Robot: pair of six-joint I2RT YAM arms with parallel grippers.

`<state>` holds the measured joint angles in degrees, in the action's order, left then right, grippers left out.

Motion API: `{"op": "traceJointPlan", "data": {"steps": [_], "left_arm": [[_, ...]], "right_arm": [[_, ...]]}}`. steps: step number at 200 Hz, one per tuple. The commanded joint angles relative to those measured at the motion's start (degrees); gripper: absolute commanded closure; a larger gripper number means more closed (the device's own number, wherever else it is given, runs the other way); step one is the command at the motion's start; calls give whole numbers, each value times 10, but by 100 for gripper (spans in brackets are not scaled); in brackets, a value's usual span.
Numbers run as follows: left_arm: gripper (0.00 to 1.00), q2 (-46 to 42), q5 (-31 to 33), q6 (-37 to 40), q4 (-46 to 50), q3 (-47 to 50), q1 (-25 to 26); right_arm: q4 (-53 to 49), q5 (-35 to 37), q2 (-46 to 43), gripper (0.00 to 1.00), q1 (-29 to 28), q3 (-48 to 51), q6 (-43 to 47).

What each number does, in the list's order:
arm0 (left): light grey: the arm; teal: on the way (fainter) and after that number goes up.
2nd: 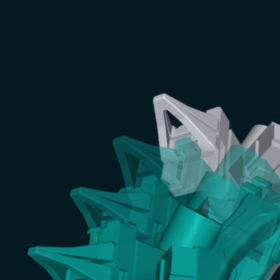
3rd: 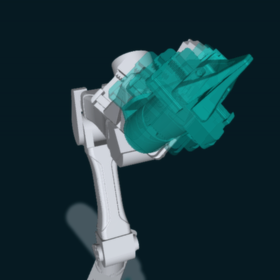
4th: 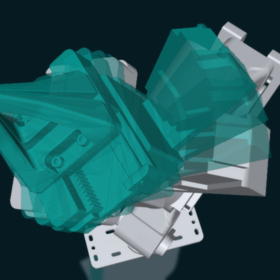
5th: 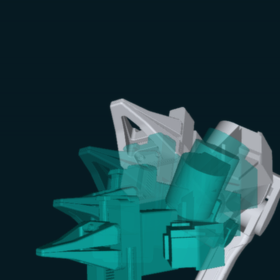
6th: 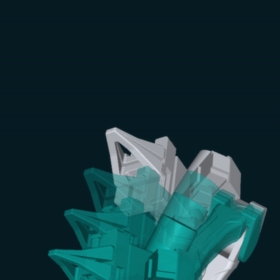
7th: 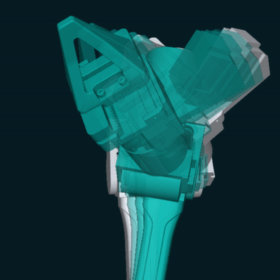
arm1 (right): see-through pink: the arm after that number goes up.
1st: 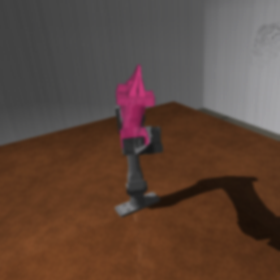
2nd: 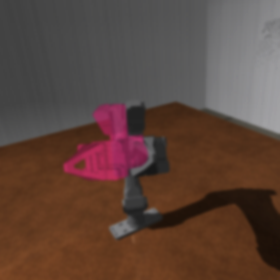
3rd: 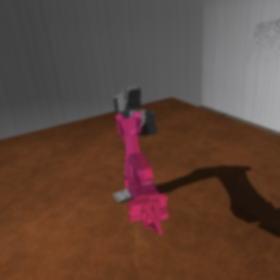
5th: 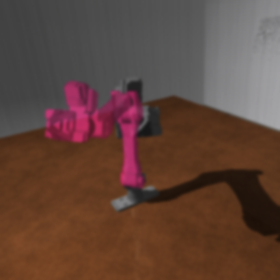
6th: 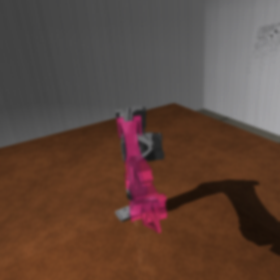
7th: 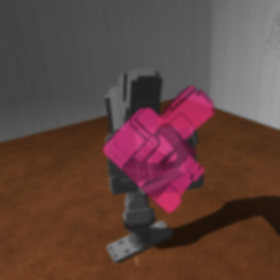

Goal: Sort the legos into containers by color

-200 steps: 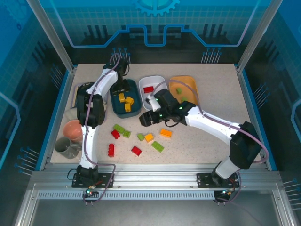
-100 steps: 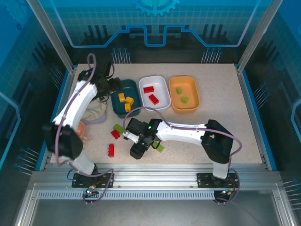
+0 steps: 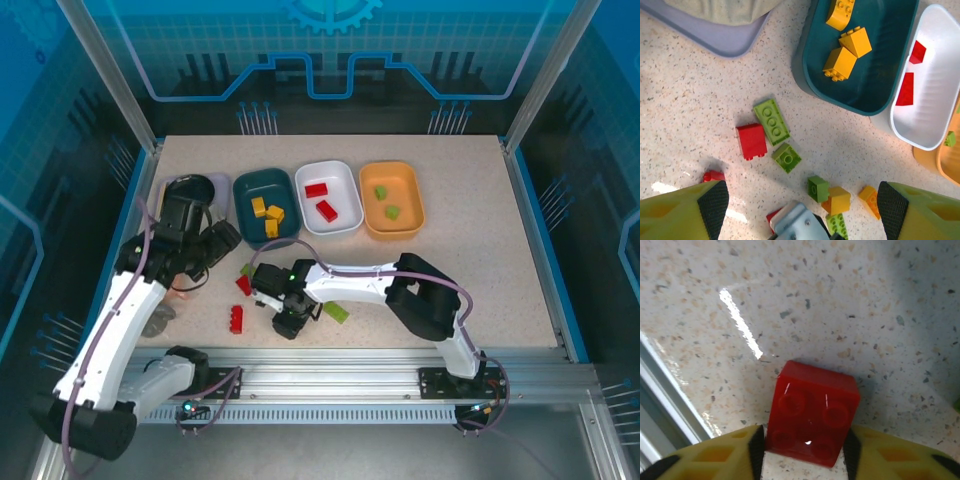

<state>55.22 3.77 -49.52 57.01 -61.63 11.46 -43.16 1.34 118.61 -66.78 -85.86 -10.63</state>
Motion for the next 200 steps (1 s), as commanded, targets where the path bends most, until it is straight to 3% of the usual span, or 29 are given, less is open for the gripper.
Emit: {"op": "traceJointPlan", "data": {"steps": [1, 31, 73, 129, 165, 200], "left_arm": [[19, -29, -17, -24, 29, 24, 7], [19, -49, -33, -27, 26, 44, 12], [19, -37, -101, -13, -37, 74, 29], [20, 9, -105, -55, -117, 108, 128], [20, 33, -79, -83, -148, 106, 175], [20, 56, -79, -74, -153, 90, 181]], "right_arm": [[-17, 23, 12, 61, -10, -18, -4], [-12, 40, 1, 70, -8, -23, -10], [-10, 36, -68, 73, 30, -33, -41], [-30, 35, -115, 74, 159, -79, -77], [-62, 63, -40, 73, 266, -186, -119], [-154, 94, 113, 74, 324, -394, -147]]}}
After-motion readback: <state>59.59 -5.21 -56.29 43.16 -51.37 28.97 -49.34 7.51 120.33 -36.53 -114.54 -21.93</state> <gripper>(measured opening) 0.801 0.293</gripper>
